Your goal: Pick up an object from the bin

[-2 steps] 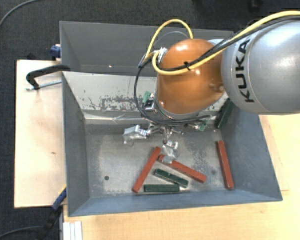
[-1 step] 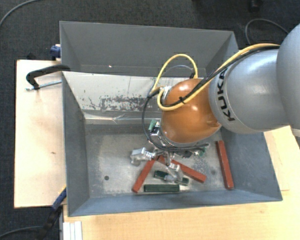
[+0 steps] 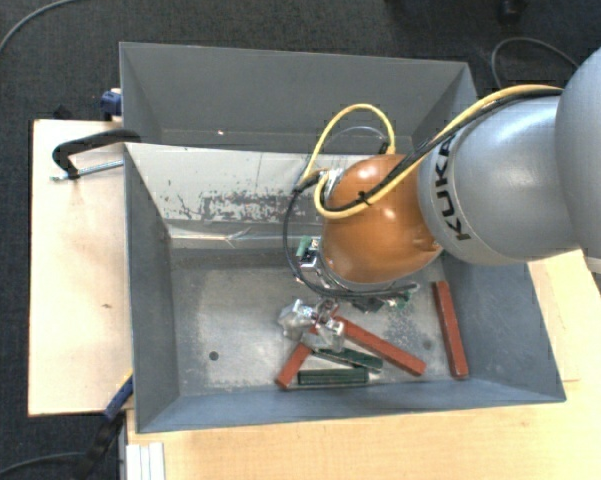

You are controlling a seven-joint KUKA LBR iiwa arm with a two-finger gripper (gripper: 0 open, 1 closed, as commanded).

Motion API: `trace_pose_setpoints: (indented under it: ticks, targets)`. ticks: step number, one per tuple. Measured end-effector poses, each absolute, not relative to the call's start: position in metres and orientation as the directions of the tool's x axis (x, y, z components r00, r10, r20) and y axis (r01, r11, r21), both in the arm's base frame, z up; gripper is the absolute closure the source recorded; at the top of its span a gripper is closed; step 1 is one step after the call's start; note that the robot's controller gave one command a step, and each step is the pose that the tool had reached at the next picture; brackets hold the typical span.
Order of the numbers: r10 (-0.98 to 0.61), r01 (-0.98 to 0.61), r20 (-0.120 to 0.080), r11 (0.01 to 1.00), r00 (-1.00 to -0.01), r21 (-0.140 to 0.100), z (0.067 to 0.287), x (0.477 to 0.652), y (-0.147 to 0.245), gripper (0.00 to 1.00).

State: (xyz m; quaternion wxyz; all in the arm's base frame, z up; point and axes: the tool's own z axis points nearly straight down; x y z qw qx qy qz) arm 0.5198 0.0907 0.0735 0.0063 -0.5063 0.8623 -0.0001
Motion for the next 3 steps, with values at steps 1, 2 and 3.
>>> trace_pose_setpoints:
  ticks: [1, 2, 3]
  targets:
    - [-0.873, -0.873, -0.006, 0.487, -0.487, -0.002, 0.071, 0.518, 0.09, 0.0]
    - [-0.873, -0.873, -0.003, 0.487, -0.487, -0.002, 0.071, 0.518, 0.089, 1.0]
    - [-0.847, -0.847, -0.011, 0.532, -0.532, -0.01, 0.237, 0.524, 0.086, 1.0]
